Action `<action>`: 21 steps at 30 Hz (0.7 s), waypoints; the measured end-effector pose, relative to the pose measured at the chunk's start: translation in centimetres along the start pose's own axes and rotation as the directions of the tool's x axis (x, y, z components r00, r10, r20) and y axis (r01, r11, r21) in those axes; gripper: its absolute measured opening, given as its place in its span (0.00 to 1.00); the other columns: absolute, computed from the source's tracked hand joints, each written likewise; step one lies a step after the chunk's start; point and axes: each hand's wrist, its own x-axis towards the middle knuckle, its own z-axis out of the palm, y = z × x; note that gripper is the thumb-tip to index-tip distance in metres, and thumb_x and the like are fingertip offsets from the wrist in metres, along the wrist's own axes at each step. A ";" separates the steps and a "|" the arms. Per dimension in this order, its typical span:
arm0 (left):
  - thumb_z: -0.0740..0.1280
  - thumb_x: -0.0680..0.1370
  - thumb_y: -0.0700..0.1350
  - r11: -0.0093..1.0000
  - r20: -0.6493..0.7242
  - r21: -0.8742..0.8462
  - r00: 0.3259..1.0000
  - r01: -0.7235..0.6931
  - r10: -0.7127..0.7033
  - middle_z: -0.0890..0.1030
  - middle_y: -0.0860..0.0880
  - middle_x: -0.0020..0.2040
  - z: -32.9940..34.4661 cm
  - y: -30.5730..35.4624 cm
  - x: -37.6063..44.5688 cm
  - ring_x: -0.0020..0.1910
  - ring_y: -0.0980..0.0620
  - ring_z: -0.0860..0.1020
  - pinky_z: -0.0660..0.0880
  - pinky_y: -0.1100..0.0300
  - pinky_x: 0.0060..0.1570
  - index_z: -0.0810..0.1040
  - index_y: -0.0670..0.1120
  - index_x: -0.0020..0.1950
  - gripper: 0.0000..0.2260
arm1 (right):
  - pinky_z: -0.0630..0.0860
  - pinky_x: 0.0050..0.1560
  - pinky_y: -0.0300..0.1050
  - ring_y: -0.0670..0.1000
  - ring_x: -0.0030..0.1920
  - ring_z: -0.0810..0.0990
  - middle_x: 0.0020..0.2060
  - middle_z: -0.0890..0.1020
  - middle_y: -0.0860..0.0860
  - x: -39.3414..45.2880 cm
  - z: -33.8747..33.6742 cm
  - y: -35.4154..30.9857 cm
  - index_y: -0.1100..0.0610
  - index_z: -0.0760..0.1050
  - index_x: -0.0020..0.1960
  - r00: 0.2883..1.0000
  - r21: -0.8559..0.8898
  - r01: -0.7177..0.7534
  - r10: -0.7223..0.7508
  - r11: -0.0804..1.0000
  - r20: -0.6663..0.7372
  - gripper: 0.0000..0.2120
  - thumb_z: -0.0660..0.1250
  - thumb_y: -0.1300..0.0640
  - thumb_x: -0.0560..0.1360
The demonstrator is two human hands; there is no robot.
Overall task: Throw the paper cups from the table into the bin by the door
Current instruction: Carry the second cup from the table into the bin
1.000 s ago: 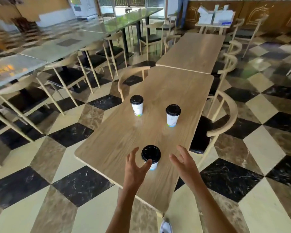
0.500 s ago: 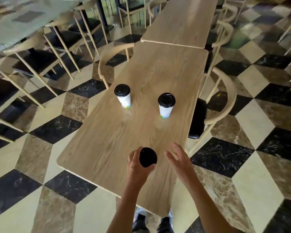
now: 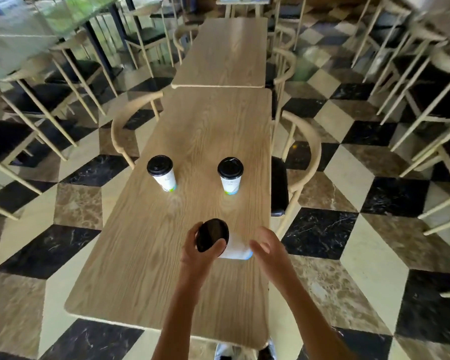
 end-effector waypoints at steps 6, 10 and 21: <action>0.77 0.62 0.54 0.950 0.107 -0.306 0.994 0.063 -0.031 0.84 0.47 0.60 0.2 1.7 0.2 0.57 0.51 0.83 0.80 0.54 0.52 0.75 0.54 0.68 0.34 | 0.78 0.58 0.49 0.49 0.60 0.79 0.63 0.78 0.51 0.0 -0.9 -0.7 0.54 0.68 0.71 0.998 0.054 0.044 -0.042 0.998 -0.044 0.25 0.65 0.47 0.77; 0.78 0.61 0.51 0.938 0.247 -0.340 0.969 0.063 0.024 0.84 0.43 0.60 3.1 3.9 -1.0 0.58 0.47 0.83 0.80 0.52 0.52 0.76 0.49 0.67 0.35 | 0.75 0.40 0.28 0.39 0.48 0.79 0.57 0.79 0.50 -2.4 -4.5 0.0 0.53 0.68 0.71 0.977 0.097 0.058 -0.037 0.994 -0.210 0.23 0.65 0.48 0.78; 0.79 0.66 0.50 0.960 0.726 -0.270 0.670 0.071 0.155 0.83 0.46 0.62 21.7 7.8 -14.4 0.60 0.49 0.82 0.79 0.53 0.52 0.78 0.55 0.65 0.28 | 0.76 0.56 0.37 0.42 0.57 0.79 0.61 0.77 0.46 -18.5 -22.2 8.1 0.54 0.65 0.73 0.743 0.285 0.120 0.105 0.951 -0.661 0.31 0.67 0.43 0.75</action>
